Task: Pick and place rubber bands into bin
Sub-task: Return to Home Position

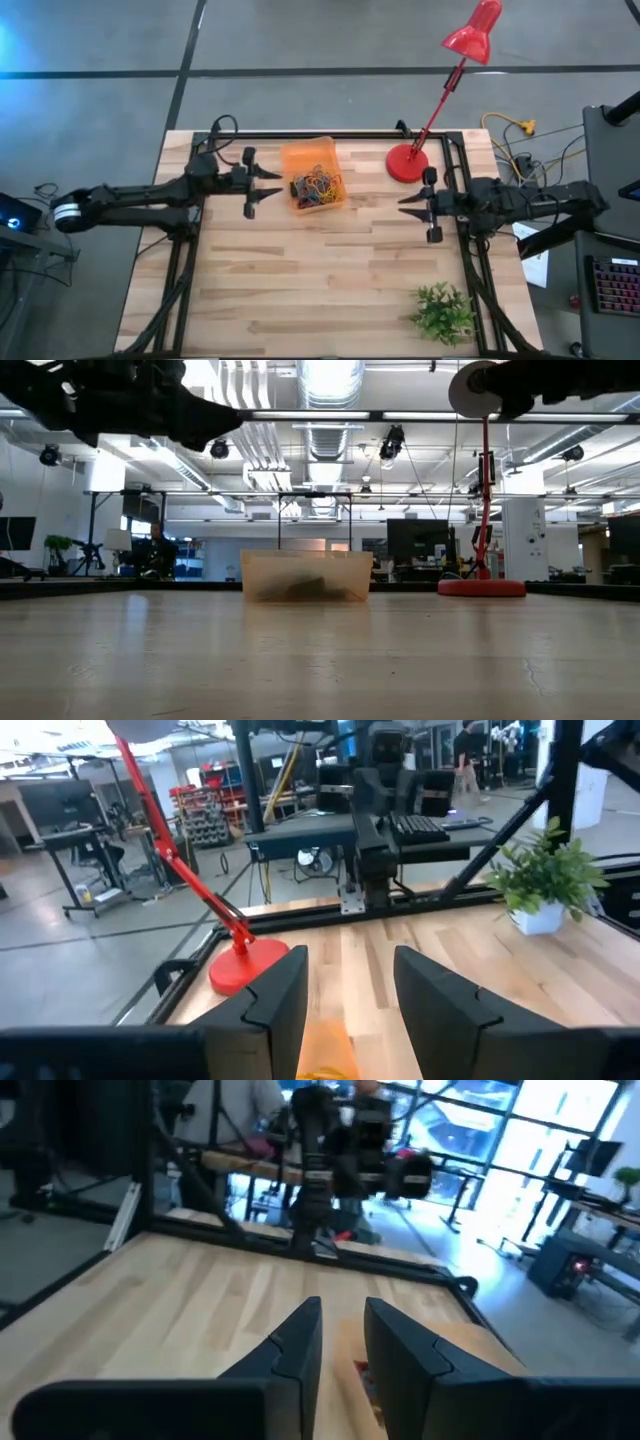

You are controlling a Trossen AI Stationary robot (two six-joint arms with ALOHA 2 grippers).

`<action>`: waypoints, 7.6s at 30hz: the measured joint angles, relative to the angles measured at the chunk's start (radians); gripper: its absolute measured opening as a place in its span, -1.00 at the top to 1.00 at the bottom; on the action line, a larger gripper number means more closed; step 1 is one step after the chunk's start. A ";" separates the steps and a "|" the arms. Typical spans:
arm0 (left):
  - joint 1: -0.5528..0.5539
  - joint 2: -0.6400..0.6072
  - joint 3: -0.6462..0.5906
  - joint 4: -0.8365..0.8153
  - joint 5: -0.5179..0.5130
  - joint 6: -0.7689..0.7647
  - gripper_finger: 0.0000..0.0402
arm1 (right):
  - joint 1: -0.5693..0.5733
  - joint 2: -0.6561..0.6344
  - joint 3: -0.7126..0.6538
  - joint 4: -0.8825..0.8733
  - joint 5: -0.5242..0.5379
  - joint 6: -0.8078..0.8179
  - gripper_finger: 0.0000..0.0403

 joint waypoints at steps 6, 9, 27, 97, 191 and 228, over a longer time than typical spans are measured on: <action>-0.005 -0.056 -0.087 0.057 0.002 -0.016 0.33 | 0.002 -0.104 -0.097 -0.002 0.012 0.049 0.66; -0.005 -0.076 -0.130 0.105 0.002 -0.031 0.33 | 0.001 -0.138 -0.158 0.054 0.019 0.045 0.66; -0.006 -0.206 -0.239 0.111 0.014 -0.040 0.33 | -0.015 -0.483 -0.373 0.107 0.022 -0.039 0.66; -0.301 -0.776 -0.369 -0.360 -0.203 0.030 0.33 | -0.023 -0.496 -0.393 -0.034 -0.093 0.049 0.66; -0.300 -0.749 -0.370 -0.473 -0.206 0.074 0.33 | -0.034 -0.481 -0.393 -0.039 -0.066 0.139 0.66; -0.300 -0.744 -0.370 -0.473 -0.206 0.074 0.33 | -0.034 -0.481 -0.393 -0.039 -0.066 0.139 0.66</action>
